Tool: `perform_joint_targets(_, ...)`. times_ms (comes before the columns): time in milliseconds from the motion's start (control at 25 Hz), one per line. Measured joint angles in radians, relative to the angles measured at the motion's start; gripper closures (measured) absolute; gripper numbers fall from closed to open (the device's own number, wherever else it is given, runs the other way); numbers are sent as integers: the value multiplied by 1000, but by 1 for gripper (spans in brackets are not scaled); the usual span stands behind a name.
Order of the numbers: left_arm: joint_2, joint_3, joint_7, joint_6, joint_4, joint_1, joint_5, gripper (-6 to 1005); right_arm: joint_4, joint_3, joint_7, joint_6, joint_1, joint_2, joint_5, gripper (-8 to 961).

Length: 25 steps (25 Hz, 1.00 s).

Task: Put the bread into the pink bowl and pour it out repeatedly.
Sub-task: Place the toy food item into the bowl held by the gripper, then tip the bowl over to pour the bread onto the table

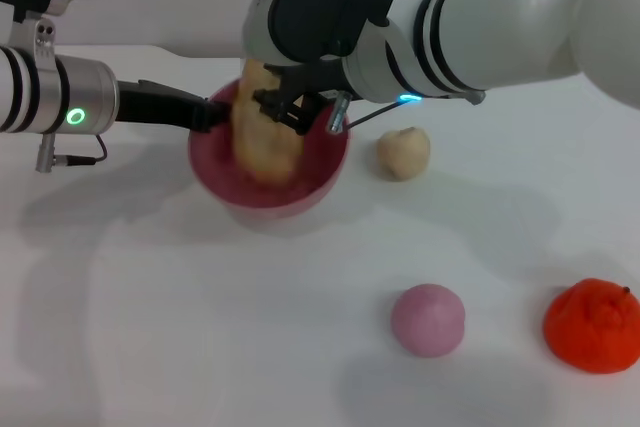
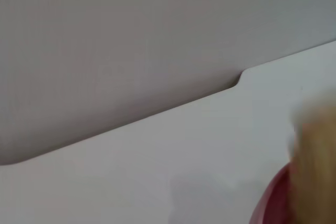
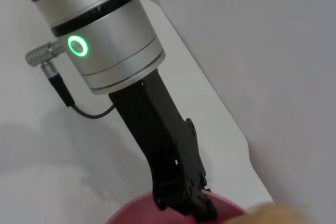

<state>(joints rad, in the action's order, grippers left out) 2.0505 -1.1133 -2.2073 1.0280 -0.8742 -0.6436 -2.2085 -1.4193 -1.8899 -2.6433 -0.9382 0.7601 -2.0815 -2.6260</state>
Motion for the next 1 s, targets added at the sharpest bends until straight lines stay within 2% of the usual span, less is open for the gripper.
perform_joint_targets(160, 0, 0, 0, -9, 0, -1, 0, 948, -7, 3, 1, 1, -4, 0, 0, 754)
perform_joint_targets(280, 0, 0, 0, -17, 1, -1, 0, 948, -20, 13, 2, 5, -12, 0, -1, 535)
perform_joint_targets(440, -1, -1, 0, -22, 2, -1, -1, 948, -71, 60, 4, 59, -68, -1, -4, 534)
perform_joint_targets(640, 2, -27, 13, -26, 1, -1, 1, 948, -119, 154, 4, 222, -182, -7, 58, 535)
perform_joint_targets(800, 4, -57, 18, -39, 1, -8, 5, 948, -85, 184, 21, 379, -262, -8, 173, 535)
perform_joint_targets(1000, 6, -93, 24, -64, 0, -22, 7, 948, -17, 156, 128, 566, -337, -8, 350, 534)
